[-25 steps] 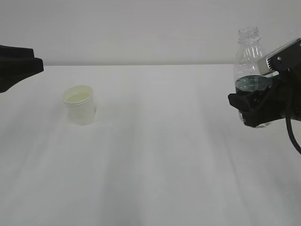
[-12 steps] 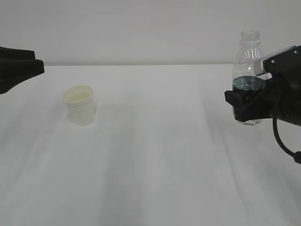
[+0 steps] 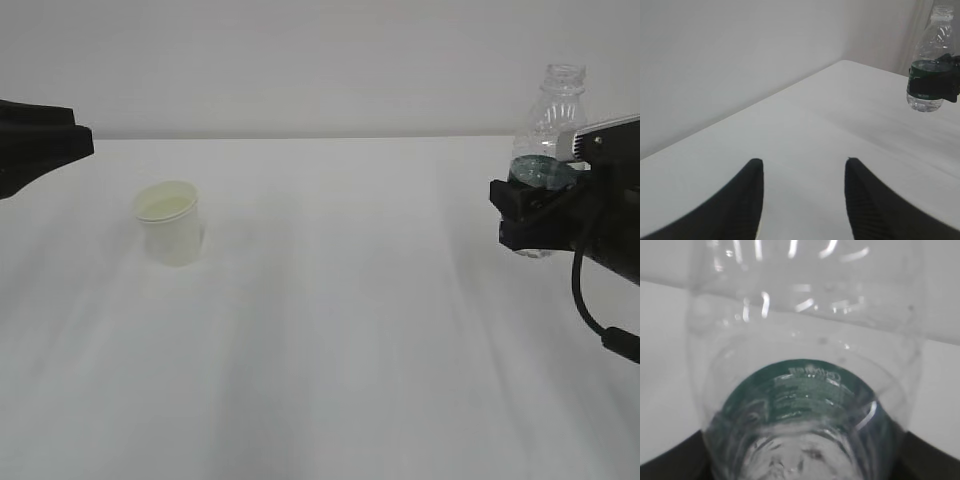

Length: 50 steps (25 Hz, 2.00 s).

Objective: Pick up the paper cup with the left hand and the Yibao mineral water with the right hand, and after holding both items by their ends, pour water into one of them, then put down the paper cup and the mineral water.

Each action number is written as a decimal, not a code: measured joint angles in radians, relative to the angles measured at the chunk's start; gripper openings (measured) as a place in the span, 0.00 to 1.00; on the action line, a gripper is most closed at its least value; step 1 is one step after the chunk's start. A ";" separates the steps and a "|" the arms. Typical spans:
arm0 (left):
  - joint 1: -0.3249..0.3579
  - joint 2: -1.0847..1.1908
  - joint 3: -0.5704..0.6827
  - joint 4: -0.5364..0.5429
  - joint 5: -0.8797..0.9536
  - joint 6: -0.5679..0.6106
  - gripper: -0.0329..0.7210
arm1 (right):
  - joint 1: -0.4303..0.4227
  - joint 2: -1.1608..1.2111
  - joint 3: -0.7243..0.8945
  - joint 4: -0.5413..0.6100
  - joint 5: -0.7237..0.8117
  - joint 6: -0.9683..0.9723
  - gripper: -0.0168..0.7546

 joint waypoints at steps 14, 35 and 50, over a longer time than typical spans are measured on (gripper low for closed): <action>0.000 0.000 0.000 0.000 0.000 0.000 0.53 | 0.000 0.233 0.017 0.119 -0.331 -0.035 0.63; 0.000 0.000 0.000 0.002 0.000 0.000 0.52 | 0.000 0.399 -0.119 0.121 -0.338 -0.061 0.63; 0.000 0.000 0.000 0.002 0.000 0.000 0.52 | 0.000 0.459 -0.212 0.121 -0.340 -0.064 0.63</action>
